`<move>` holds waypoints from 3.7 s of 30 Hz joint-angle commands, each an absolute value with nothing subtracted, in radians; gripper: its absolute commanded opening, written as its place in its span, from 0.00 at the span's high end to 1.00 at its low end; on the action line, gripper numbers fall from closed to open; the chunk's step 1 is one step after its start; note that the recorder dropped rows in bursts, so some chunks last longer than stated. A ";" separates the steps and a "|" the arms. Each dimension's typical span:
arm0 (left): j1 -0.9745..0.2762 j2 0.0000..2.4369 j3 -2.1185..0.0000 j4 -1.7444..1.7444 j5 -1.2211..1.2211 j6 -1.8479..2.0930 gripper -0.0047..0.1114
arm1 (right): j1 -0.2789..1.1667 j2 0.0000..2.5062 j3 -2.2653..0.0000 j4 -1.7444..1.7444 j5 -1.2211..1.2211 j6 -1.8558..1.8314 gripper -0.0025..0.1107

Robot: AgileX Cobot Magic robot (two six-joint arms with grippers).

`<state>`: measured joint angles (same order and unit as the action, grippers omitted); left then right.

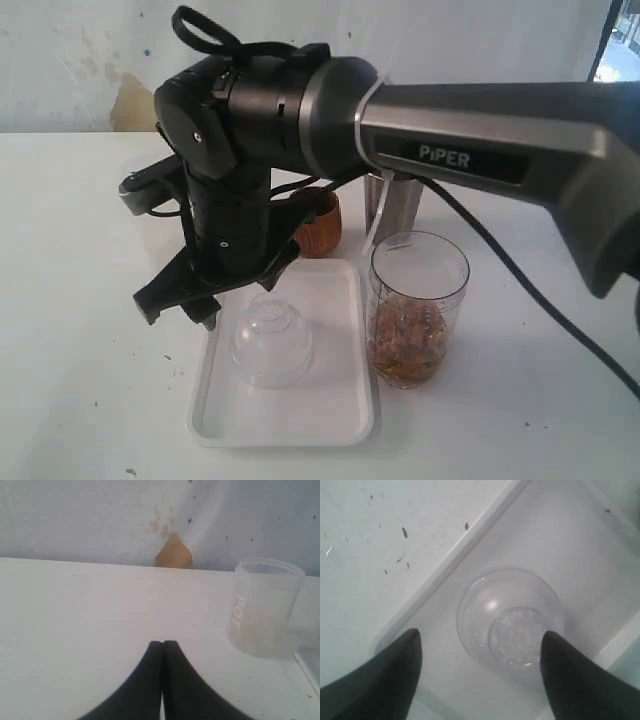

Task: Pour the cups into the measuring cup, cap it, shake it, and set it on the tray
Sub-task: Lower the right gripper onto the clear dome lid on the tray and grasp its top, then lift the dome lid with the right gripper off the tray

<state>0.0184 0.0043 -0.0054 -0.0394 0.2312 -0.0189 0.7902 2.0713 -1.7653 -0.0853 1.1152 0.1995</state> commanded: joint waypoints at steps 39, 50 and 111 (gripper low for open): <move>0.018 0.000 0.000 -0.038 0.233 -0.019 0.96 | 0.707 2.140 -1.791 -0.050 1.160 0.232 0.45; 0.018 0.000 0.000 -0.038 0.233 -0.019 0.96 | 0.707 2.140 -1.791 -0.053 1.156 0.213 0.73; 0.018 0.000 0.000 -0.038 0.233 -0.019 0.96 | 0.543 1.387 -1.445 -0.109 1.221 0.160 0.98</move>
<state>0.0184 0.0043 -0.0054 -0.0394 0.2312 -0.0189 0.5481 1.3982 -1.4896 -0.1199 1.2226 0.1635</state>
